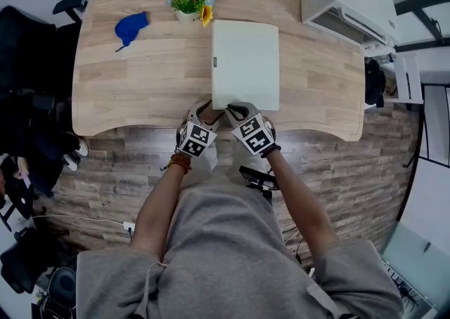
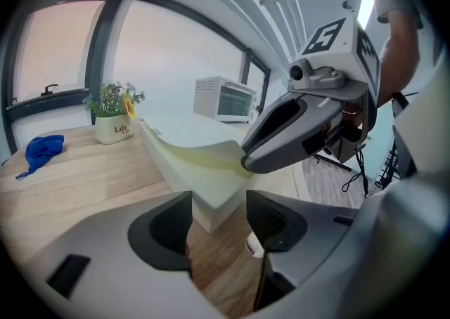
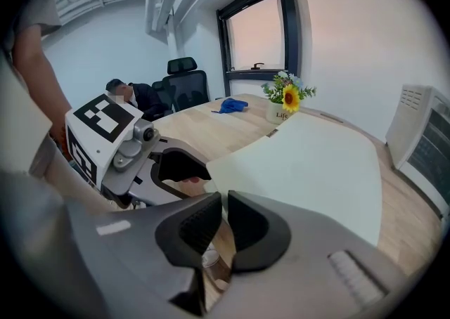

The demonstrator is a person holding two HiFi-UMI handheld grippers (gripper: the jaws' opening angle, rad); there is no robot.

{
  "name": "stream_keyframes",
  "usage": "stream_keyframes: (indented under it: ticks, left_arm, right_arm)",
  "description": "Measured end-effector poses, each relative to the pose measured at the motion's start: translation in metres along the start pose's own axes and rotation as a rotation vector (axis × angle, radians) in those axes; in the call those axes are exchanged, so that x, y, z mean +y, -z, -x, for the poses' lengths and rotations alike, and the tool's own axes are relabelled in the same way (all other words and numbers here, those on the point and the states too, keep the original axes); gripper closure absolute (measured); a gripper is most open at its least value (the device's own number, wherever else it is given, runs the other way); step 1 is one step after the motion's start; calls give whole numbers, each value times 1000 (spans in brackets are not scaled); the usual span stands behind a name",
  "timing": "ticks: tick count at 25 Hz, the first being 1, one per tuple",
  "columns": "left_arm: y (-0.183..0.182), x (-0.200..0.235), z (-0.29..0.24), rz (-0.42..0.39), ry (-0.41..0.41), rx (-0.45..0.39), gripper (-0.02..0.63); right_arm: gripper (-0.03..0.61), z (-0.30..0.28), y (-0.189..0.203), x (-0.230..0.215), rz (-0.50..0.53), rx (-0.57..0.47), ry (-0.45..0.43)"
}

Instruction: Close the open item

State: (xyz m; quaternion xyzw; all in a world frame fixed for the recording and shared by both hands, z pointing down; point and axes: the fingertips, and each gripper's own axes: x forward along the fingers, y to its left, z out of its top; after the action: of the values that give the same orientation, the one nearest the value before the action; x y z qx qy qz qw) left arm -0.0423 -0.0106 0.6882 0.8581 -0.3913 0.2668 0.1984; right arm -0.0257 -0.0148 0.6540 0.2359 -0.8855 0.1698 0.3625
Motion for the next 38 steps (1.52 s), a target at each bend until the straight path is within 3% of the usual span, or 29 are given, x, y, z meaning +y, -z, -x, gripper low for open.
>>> stream_keyframes:
  ticks: [8,13,17,22,25,30,32,33,38]
  left_arm:
    - [3,1,-2,16,6,18,379]
    - [7,5,16,34,58,26,380]
    - [-2,48,45,72,-32,-18,382]
    - [-58,108,41,163,-133,-141,408]
    - [-89,125,20,191,-150,-166,410]
    - [-90,131,-11,195,-155,-91,410]
    - [-87,131,-19,191,-149,-62,410]
    - [-85,131,-23,194,-150,-51,410]
    - [-77,130,-34,192,-156,11,413]
  right_arm:
    - [537,-8,4,1,8,25,-13]
    - [534,-10,8,2,19,40,-27]
    - [532,-11,8,4,31,49,-41]
    - [534,-10,9,5,63,54,-43]
    - [532,-11,10,9,69,62,-61]
    - [531,-15,12,28,142,92,-111]
    - [532,-16,13,30,139,97,-118]
    - [571,-16,14,31,128,98,-122]
    - [571,-14,17,28,88,100,-131]
